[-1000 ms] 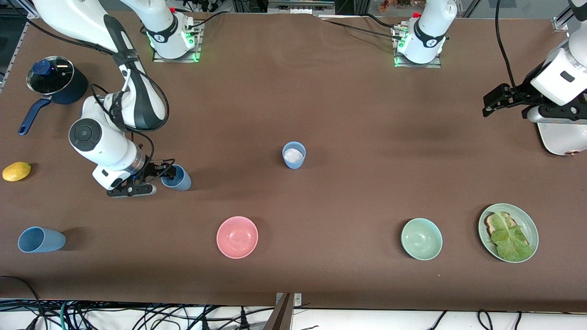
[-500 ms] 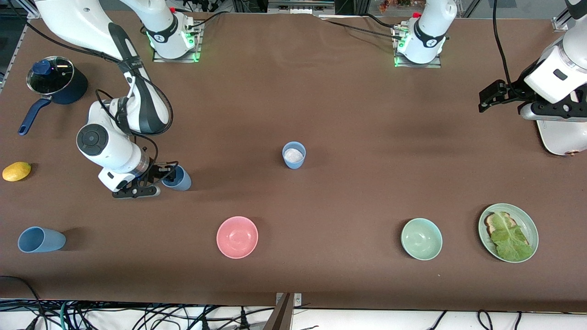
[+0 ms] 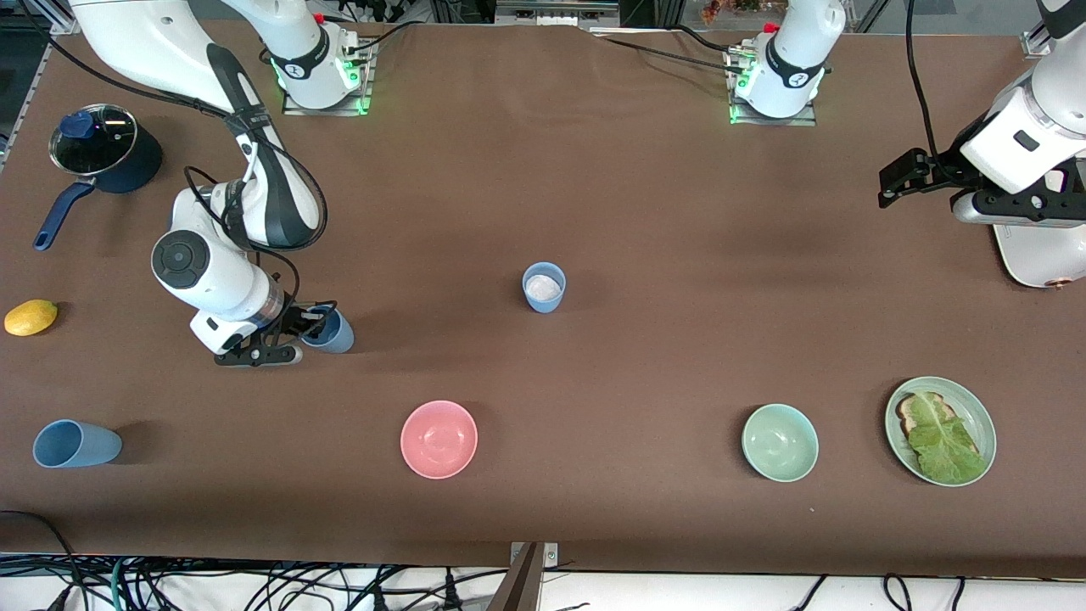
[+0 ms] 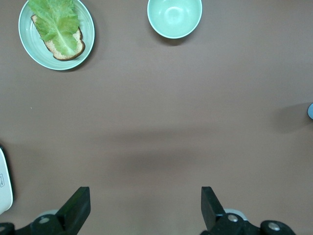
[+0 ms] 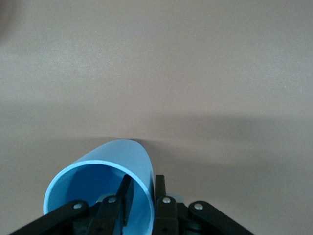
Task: Stack blue cups with both arms
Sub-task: 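Grasp the second blue cup rim with the right gripper, then carry the held cup over the middle cup and lower it in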
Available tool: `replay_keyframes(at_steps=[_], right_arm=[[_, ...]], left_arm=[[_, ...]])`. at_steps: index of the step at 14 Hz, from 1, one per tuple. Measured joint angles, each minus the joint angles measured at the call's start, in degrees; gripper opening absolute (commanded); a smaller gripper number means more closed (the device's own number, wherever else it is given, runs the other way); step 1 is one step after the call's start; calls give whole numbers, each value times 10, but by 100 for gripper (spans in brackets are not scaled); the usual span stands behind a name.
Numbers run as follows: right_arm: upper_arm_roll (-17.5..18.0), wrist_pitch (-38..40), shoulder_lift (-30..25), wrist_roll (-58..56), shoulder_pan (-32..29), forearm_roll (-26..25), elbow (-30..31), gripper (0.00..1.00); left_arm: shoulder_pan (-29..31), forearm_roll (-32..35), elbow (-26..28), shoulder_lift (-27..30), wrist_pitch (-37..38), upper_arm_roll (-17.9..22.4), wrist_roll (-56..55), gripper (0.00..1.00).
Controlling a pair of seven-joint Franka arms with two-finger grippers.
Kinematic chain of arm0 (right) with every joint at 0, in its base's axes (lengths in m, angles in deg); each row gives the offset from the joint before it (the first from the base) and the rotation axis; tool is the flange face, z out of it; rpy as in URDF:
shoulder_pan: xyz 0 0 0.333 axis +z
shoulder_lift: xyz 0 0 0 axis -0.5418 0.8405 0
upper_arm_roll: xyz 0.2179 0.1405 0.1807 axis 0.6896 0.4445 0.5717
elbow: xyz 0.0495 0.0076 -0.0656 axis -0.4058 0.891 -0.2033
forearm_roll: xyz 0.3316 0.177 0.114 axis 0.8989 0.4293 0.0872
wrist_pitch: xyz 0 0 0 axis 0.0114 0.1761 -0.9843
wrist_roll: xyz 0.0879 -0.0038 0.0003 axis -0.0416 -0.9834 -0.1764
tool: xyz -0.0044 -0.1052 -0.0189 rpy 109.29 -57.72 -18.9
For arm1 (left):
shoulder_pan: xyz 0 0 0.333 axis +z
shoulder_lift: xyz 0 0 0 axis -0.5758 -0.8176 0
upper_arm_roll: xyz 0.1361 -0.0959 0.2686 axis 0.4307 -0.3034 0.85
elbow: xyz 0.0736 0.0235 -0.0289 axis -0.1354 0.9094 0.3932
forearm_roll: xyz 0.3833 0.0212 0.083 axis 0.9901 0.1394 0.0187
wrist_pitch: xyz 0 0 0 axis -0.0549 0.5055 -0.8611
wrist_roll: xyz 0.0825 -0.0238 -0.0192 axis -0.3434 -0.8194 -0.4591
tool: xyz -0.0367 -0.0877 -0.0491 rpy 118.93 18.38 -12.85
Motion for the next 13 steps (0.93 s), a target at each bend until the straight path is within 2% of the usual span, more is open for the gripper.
replay_keyframes(at_steps=[2,8,10,13], right_arm=[[0,0,0,0,0,8,0,2],[8,0,-6,0,2,9,-20,0],[20,41,-16,5,3,9,-51,0],[39,156,-29,39,8,9,-133,0]], left_arm=[[0,0,0,-1,1,0,0,100],[8,0,-1,-2,15,1,0,100],[11,0,-1,-2,16,1,0,100],[12,0,-1,-2,17,1,0,100]])
